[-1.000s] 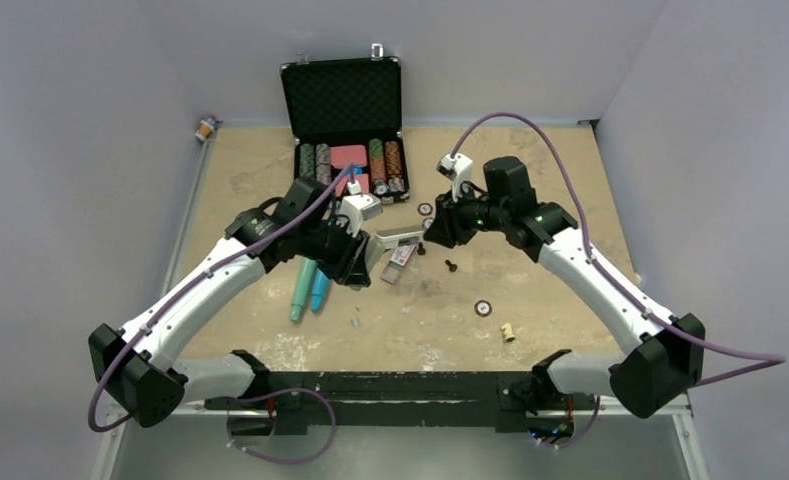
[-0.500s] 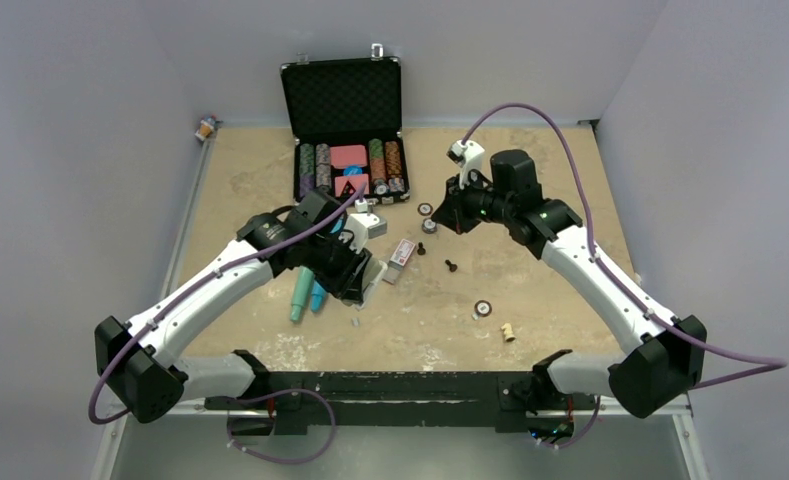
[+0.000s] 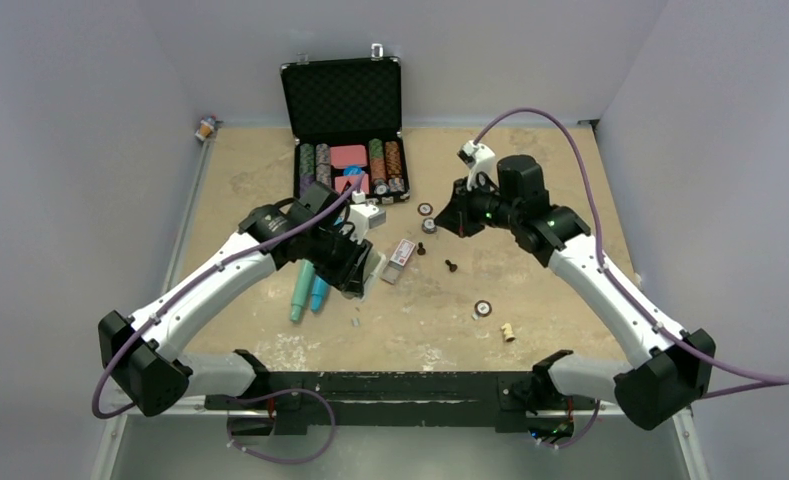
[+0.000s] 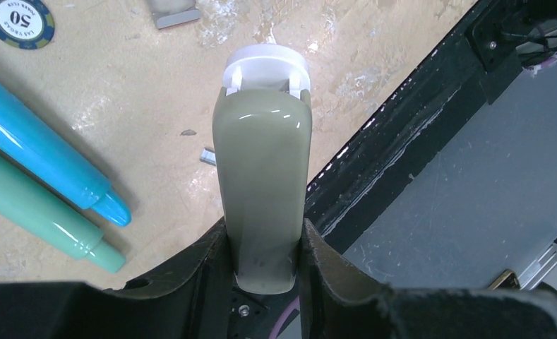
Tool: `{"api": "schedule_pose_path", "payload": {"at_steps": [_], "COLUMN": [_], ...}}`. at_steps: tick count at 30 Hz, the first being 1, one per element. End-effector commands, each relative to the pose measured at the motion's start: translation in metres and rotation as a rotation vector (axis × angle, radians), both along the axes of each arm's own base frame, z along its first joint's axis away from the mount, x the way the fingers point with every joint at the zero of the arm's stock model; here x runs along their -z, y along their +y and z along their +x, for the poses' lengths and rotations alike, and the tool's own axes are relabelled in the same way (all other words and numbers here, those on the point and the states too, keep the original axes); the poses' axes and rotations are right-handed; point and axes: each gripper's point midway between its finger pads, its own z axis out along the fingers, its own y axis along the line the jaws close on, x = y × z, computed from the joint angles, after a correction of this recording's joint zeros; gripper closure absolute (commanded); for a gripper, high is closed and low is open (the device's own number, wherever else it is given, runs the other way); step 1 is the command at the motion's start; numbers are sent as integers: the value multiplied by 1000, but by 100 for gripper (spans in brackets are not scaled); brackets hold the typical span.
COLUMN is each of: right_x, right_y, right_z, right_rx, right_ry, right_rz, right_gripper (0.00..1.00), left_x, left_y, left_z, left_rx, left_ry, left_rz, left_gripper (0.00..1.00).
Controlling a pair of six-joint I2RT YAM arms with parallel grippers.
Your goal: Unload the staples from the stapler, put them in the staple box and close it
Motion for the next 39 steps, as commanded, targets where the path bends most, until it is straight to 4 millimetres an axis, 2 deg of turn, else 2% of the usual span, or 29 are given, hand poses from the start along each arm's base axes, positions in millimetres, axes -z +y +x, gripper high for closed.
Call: {"api": "schedule_pose_path", "payload": {"at_steps": [1,4,6,9,10,12,16,18,19,23,27,33,39], "right_x": [-10,-8,-13,-29,-34,-43,-48,-56,-60,-79,-93,-89,-87], "right_y": [-4,0,10,19,21,23,29,33,35,39,45,55,73], "right_z": [-17,-35,-54,-75,-79,-86,-90,-93,-95,-101,-108,-111,-124], "right_rx": [35,-36,-152,-282,-313,-369,-442,-488,-506,-577,-654,-707,-771], "right_ry": [19,36,43,27,14,-10,-18,-27,-34,-65,-72,-45,-19], "right_rz": [70,103,150,214,226,247,261,285,297,341,384,368,375], "right_gripper": [100,100,80,45,37,29,26,26,25,24,23,22,23], "left_x": [-11,-15,-22,-34,-39,-47,-63,-71,-70,-89,-97,-118,-134], "left_y": [-3,-5,-7,-10,-13,-20,-33,-38,-37,-45,-49,-54,-57], "left_z": [4,1,-2,-8,-12,-19,-33,-37,-33,-47,-57,-62,-67], "left_rx": [-59,-57,-39,19,47,96,177,204,190,247,282,304,313], "left_ry": [11,20,22,23,28,50,120,149,131,184,247,251,253], "left_rz": [-12,-28,-47,-82,-103,-150,-230,-263,-245,-335,-371,-441,-499], "left_gripper": [100,100,100,100,100,100,100,100,100,100,100,100,100]}}
